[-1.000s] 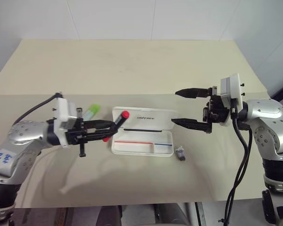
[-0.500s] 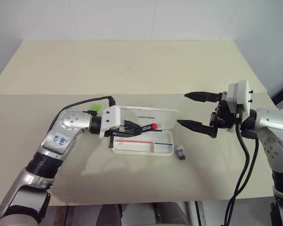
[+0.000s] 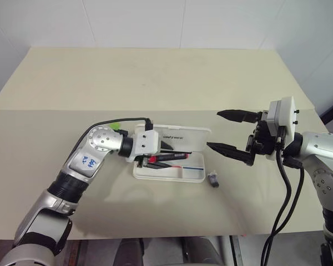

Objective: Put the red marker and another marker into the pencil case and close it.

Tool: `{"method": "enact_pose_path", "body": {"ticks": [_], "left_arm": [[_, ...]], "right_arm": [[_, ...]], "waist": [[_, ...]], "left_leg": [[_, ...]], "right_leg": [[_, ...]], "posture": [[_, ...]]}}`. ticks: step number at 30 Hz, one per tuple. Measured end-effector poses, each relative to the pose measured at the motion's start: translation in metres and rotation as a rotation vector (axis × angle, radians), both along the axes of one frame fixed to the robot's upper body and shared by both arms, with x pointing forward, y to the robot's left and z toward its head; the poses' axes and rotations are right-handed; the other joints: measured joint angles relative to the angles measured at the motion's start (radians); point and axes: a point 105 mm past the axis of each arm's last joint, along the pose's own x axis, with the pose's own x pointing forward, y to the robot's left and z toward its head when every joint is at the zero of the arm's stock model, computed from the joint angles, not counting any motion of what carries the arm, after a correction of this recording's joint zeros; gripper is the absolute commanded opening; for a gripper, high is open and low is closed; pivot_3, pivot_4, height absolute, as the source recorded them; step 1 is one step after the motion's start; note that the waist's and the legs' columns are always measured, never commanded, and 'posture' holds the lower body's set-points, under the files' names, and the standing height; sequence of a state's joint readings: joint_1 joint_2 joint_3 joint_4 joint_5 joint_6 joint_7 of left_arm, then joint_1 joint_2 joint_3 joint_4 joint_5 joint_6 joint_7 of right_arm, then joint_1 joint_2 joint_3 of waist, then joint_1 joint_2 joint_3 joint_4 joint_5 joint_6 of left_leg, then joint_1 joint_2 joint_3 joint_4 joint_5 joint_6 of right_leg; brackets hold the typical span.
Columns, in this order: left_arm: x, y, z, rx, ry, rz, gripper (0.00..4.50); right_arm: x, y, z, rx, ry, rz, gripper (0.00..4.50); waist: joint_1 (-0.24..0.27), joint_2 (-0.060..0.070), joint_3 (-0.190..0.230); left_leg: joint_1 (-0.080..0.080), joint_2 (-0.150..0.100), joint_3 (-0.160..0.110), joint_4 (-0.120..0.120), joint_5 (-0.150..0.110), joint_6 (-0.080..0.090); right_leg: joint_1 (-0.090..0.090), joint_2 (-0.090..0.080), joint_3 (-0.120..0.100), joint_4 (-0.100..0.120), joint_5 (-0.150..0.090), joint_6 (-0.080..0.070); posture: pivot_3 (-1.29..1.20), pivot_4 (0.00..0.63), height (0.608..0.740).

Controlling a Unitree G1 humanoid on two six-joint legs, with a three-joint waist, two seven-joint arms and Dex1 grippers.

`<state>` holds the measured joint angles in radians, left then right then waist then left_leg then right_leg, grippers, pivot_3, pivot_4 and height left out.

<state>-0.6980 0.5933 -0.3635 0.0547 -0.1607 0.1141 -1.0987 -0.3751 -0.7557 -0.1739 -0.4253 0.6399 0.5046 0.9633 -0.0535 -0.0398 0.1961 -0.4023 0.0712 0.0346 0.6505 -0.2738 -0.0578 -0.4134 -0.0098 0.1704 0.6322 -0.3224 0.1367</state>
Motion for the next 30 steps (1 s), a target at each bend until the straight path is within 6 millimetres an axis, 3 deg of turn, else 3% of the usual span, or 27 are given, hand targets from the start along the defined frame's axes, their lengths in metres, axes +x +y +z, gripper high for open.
{"method": "enact_pose_path", "body": {"ticks": [5,8,12,16,25,30], "left_arm": [[-0.006,-0.005,0.014,-0.074,0.044,-0.005,2.78],[-0.010,-0.004,0.024,-0.105,0.052,-0.009,3.36],[-0.016,0.007,0.032,-0.102,0.084,0.025,4.46],[-0.025,0.023,0.041,-0.142,0.159,0.091,4.46],[-0.047,0.092,0.081,-0.292,0.338,0.344,4.46],[-0.032,0.152,0.089,-0.247,0.261,0.649,4.46]], "right_arm": [[0.001,0.000,0.000,0.001,0.000,-0.001,4.50],[0.003,0.001,0.002,0.003,-0.002,0.002,4.50],[0.008,0.001,0.005,0.012,-0.001,0.015,4.50],[0.013,0.004,0.005,0.018,0.002,0.043,4.50],[0.023,0.020,0.013,0.078,-0.032,0.126,4.50],[0.018,0.031,0.014,0.051,-0.037,0.230,4.50]], "waist": [[-0.003,0.000,0.000],[-0.002,0.000,0.000],[-0.006,0.000,0.000],[-0.008,0.000,0.000],[-0.015,0.000,0.000],[-0.024,0.000,0.000]], "left_leg": [[0.000,0.000,0.000,0.000,0.000,0.000],[0.001,0.000,0.000,0.001,0.000,0.001],[0.001,0.000,0.000,0.002,0.001,0.001],[0.001,0.000,-0.001,0.002,0.001,0.001],[0.002,0.000,-0.001,0.003,0.001,0.001],[0.003,0.000,-0.002,0.002,0.001,0.001]], "right_leg": [[0.000,0.000,0.000,0.002,0.000,0.000],[0.000,0.000,0.000,0.004,0.000,0.000],[0.000,0.000,0.000,0.005,0.000,0.000],[0.000,0.000,0.000,0.007,0.000,0.000],[-0.001,0.000,-0.001,0.010,-0.001,-0.001],[-0.001,0.000,-0.002,0.010,-0.002,-0.003]], "posture": [[0.00,0.150,0.740],[0.00,0.150,0.740],[0.00,0.150,0.740],[0.00,0.150,0.740],[0.00,0.150,0.740],[0.00,0.150,0.740]]}}
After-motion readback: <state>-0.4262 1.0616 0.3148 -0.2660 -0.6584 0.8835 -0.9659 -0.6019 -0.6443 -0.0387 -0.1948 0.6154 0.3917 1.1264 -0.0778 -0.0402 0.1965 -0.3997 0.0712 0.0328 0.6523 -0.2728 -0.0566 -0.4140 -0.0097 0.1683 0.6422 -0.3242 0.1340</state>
